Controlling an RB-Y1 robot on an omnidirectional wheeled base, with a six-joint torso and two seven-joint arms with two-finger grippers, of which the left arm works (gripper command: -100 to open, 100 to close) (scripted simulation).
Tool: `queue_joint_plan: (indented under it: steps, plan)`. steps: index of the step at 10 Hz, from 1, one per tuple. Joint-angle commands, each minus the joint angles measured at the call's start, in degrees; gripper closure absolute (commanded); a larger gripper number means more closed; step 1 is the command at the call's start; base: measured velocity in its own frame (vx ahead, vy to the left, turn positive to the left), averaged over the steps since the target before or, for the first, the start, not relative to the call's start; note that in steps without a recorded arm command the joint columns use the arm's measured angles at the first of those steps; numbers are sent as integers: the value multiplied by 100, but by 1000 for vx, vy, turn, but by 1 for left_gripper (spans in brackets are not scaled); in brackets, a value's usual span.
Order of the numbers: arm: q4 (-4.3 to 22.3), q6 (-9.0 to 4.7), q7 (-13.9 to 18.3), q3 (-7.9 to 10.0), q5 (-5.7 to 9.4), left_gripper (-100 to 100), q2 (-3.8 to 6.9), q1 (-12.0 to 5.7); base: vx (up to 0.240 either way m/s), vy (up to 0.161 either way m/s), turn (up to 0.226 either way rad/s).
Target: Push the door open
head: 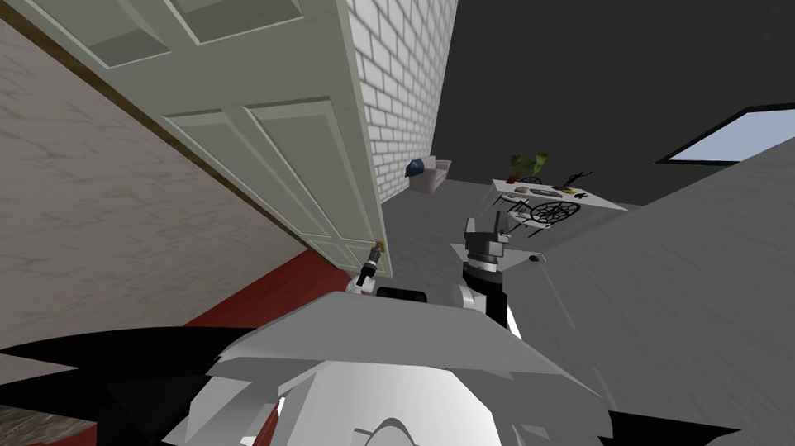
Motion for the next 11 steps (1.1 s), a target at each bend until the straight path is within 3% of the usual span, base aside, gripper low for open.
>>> queue_joint_plan:
  steps: [1,4,10,11]
  plan:
    - [-1,-8,3,2,2,100,1,5,-10,2,1]
    - [23,8,-24,71,34,100,37,5,28,-9,12]
    - [65,15,-101,317,151,100,124,-22,171,-63,39]
    - [86,17,-138,436,208,100,154,-35,166,-33,38]
